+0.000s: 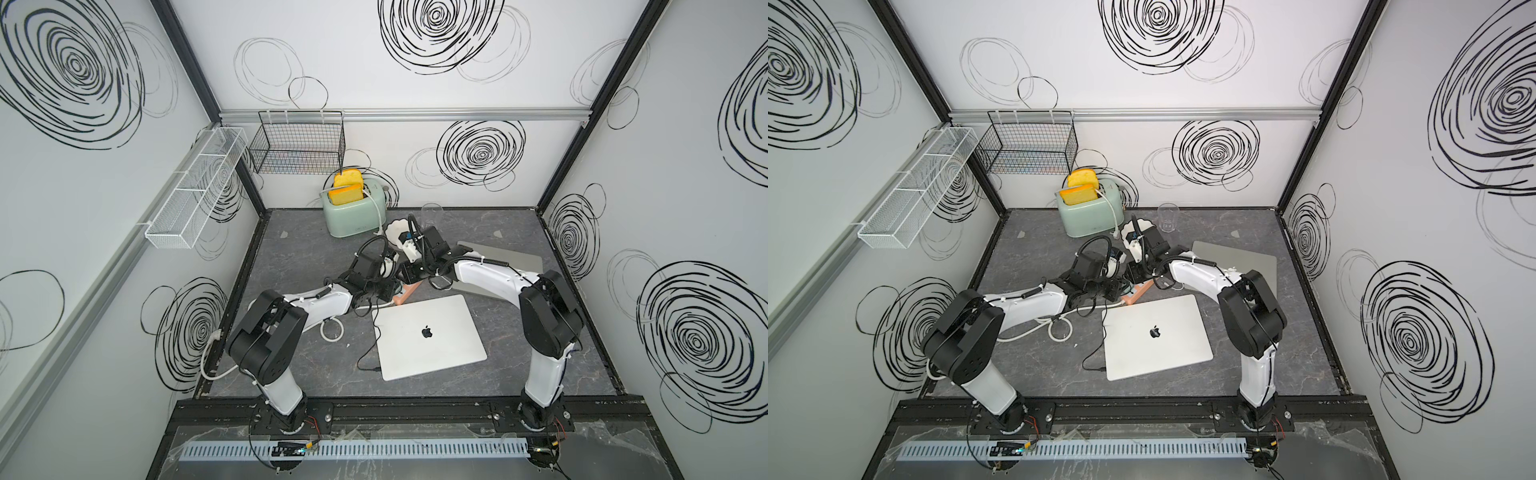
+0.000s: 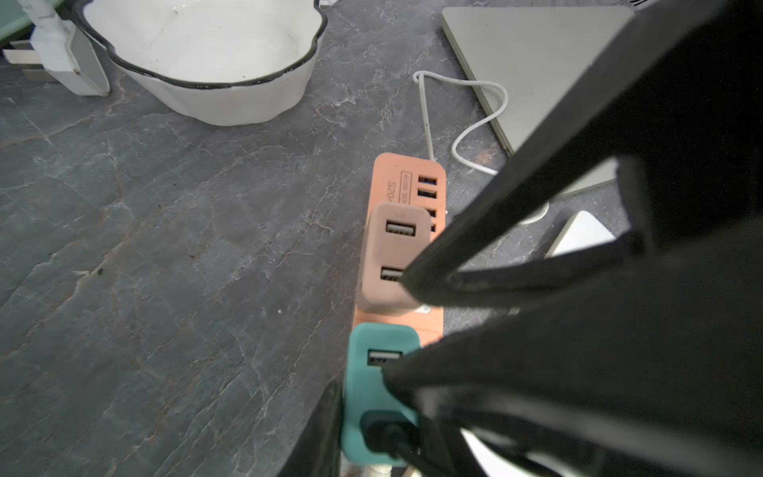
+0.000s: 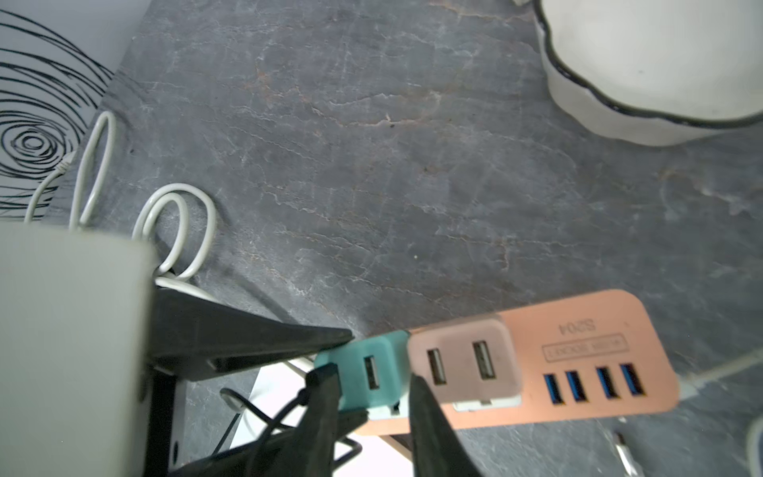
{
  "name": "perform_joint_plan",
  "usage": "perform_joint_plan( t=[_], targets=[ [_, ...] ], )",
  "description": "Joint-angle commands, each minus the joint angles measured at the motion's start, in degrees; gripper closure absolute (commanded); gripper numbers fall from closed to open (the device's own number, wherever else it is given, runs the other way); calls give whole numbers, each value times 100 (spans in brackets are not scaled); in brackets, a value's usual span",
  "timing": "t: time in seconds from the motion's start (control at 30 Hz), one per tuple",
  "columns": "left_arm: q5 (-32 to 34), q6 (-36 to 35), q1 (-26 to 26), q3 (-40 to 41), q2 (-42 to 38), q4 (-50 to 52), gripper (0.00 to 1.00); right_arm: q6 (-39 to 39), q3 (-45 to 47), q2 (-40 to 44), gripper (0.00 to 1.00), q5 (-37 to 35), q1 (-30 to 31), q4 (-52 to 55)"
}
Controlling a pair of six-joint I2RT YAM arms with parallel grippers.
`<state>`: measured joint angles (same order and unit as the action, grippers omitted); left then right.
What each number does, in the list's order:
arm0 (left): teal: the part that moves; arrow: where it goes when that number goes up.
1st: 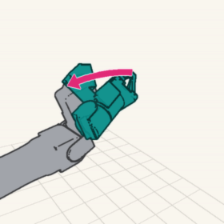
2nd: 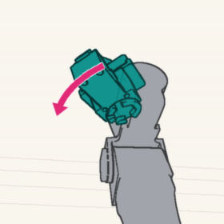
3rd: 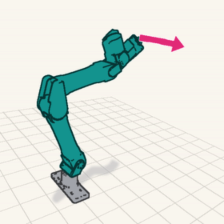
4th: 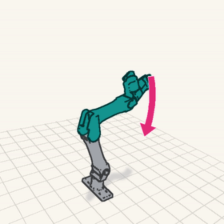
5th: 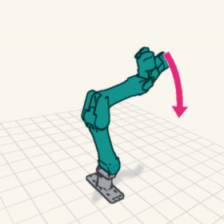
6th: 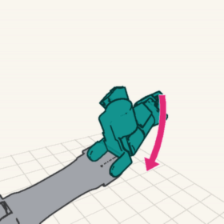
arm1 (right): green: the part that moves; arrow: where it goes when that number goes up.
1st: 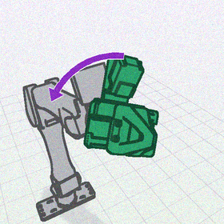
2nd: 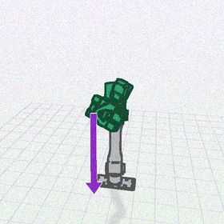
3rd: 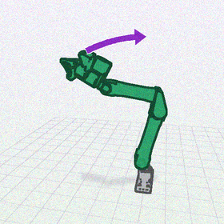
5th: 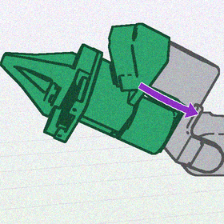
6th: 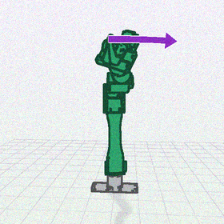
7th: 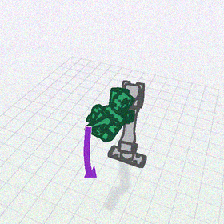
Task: Unplug the laptop charger
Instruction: Remove the plug from the socket.
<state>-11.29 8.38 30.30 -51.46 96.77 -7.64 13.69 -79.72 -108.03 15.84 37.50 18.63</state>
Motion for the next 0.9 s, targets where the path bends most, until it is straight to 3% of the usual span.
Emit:
perform_joint_plan(
  t=[0.0, 0.33, 0.57, 0.87],
  targets=[
    [-102, 87, 2, 136, 272, 593, 90, -56, 37, 249, 60, -20, -140, 148],
    [-183, 116, -15, 145, 263, 562, 90, -646, 251, 230, 38, 139, -364, -97],
    [-222, 127, -29, 146, 246, 566, 90, -1211, 234, 156, 35, 135, -380, -237],
    [-286, 142, -41, 154, 226, 552, 90, -1369, 48, -208, 33, -81, -374, -244]
  ],
)
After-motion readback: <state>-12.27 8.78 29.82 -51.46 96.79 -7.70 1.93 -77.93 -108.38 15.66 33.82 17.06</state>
